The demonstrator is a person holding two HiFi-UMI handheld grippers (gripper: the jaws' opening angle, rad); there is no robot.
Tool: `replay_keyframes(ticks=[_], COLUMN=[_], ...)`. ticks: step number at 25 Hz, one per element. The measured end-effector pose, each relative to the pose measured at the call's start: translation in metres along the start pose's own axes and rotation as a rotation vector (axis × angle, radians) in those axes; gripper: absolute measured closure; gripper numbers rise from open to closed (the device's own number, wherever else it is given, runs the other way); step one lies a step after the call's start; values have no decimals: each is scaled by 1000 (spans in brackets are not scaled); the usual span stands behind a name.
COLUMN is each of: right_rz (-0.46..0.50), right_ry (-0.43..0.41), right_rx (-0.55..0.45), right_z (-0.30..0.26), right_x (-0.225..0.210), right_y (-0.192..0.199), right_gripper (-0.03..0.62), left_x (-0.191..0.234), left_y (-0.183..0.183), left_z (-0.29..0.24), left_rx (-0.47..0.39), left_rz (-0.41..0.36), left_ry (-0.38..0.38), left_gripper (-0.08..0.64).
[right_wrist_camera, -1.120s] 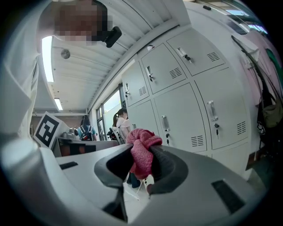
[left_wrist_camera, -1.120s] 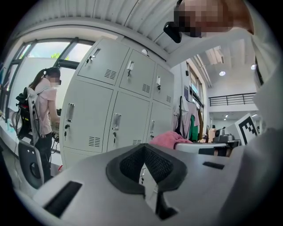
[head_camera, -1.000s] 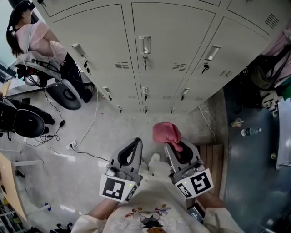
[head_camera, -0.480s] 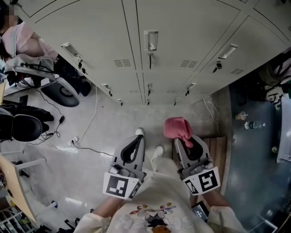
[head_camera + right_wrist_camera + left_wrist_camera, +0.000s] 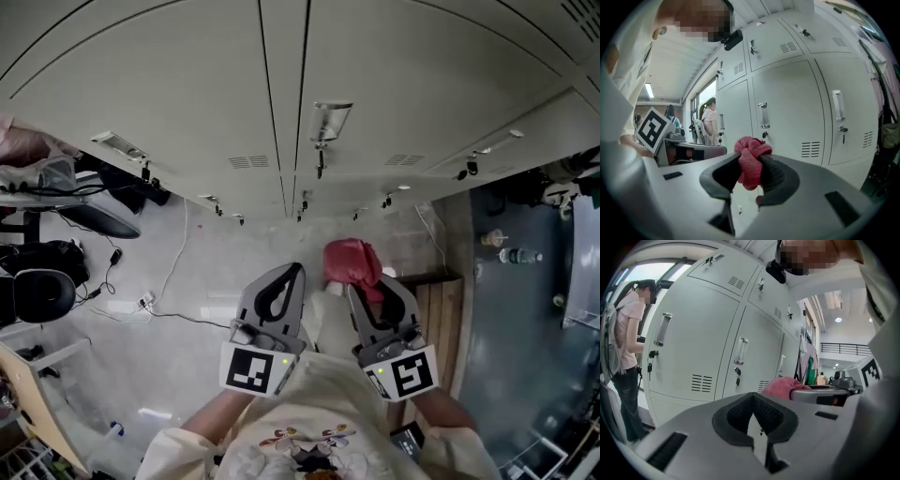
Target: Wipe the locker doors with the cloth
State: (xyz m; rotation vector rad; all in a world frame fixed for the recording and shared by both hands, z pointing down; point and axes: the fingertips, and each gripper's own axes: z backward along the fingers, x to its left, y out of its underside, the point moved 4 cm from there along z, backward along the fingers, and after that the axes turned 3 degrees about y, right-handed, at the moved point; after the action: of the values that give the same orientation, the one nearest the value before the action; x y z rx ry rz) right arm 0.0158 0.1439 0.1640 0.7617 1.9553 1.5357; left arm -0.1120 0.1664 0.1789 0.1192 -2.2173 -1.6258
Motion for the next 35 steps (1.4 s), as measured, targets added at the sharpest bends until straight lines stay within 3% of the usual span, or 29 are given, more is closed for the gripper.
replay_keyframes(ticks=[4, 9, 16, 35], right_rz=[27, 6, 29, 107], right_ry=[-28, -45, -45, -80], right_rx=[-5, 38, 63, 59], right_z=[-29, -56, -82, -156], right_x=[-5, -14, -31, -29], right_y=[15, 46, 70, 130], right_gripper=[485, 485, 485, 483], left_x=[14, 30, 47, 89], left_y=[11, 31, 50, 104], left_z=[-25, -44, -65, -100], left_rx=[5, 24, -26, -30], left_rz=[-28, 5, -5, 16], left_ry=[-40, -108, -188, -222], left_gripper=[554, 554, 554, 554])
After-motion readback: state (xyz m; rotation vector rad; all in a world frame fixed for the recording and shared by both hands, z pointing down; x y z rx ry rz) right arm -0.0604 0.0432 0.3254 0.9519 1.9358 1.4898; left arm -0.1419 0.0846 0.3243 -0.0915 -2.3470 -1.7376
